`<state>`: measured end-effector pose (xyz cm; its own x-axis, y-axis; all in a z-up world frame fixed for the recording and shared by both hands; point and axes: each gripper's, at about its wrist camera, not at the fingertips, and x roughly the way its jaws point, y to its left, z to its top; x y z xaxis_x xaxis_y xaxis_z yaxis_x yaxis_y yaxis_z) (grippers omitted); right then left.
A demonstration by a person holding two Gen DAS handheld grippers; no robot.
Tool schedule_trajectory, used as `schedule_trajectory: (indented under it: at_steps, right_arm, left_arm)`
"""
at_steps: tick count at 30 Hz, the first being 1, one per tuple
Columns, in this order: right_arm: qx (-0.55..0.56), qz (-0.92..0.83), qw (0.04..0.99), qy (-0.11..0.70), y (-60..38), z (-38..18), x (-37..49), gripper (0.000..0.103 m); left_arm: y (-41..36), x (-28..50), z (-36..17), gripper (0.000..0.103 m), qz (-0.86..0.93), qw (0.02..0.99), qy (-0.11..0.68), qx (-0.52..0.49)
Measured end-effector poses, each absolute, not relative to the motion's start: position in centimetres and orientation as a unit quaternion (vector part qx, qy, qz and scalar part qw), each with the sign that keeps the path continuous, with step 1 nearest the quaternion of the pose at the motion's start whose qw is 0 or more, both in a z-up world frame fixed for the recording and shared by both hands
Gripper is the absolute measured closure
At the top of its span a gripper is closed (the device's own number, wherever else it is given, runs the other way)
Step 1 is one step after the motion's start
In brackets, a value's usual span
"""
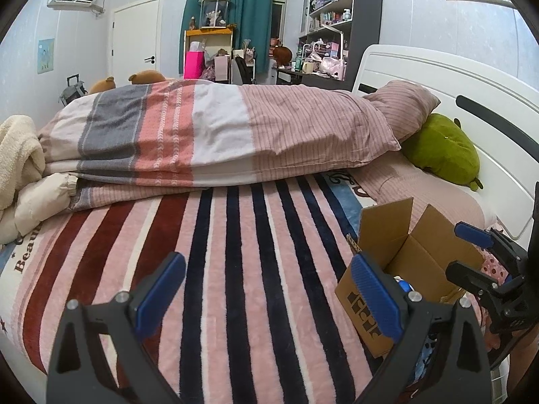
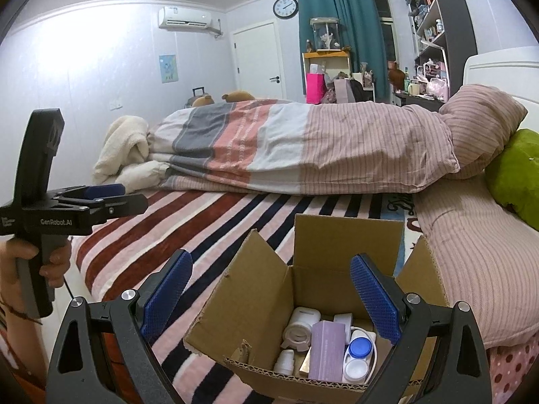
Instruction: Organize rigid objects
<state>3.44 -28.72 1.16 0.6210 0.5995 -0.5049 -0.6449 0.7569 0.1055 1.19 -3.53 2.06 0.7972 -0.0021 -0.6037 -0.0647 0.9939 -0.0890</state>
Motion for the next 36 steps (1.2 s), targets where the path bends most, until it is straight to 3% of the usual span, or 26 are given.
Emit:
schedule_trajectory:
  at_steps: [36]
  right_arm:
    - [-0.041, 0.344, 0.900, 0.265, -28.62, 1.17, 3.19, 0.008]
  left_arm:
    - [-3.21, 1.31, 2.09, 0.005, 0.015, 0.947, 0.318, -0.050]
